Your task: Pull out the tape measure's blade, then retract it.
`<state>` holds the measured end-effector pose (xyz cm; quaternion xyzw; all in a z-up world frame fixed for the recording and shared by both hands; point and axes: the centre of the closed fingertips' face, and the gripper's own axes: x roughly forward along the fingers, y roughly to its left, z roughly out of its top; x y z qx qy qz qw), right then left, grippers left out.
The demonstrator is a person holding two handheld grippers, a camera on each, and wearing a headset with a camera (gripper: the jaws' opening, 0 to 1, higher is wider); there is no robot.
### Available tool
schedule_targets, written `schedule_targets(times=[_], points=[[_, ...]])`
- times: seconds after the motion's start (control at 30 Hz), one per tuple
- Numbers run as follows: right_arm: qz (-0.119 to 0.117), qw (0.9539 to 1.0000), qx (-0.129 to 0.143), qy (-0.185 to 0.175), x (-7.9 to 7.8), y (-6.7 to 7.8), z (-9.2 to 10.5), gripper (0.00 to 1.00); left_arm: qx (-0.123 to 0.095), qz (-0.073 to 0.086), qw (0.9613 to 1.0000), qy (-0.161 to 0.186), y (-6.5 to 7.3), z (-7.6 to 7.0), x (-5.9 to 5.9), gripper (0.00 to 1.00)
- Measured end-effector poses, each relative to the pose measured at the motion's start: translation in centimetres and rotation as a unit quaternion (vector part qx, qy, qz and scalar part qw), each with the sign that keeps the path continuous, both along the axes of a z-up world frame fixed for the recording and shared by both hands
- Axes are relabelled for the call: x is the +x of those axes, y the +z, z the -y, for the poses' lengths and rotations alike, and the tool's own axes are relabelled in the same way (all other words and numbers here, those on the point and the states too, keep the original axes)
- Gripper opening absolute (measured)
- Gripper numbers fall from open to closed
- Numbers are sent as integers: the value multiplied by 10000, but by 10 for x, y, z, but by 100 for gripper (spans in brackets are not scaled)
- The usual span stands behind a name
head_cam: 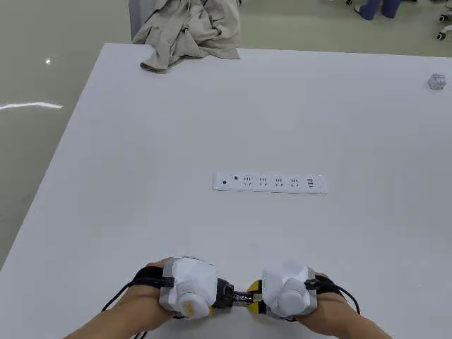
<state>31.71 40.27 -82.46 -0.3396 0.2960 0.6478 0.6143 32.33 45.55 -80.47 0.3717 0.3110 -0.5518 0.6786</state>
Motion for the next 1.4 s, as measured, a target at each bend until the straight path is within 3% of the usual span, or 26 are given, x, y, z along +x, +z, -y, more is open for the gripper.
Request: schedule_targets(times=[1.4], points=[[-31, 9997, -245, -93, 5, -3, 56, 11, 68, -21, 10000, 30, -2, 1, 0, 38]])
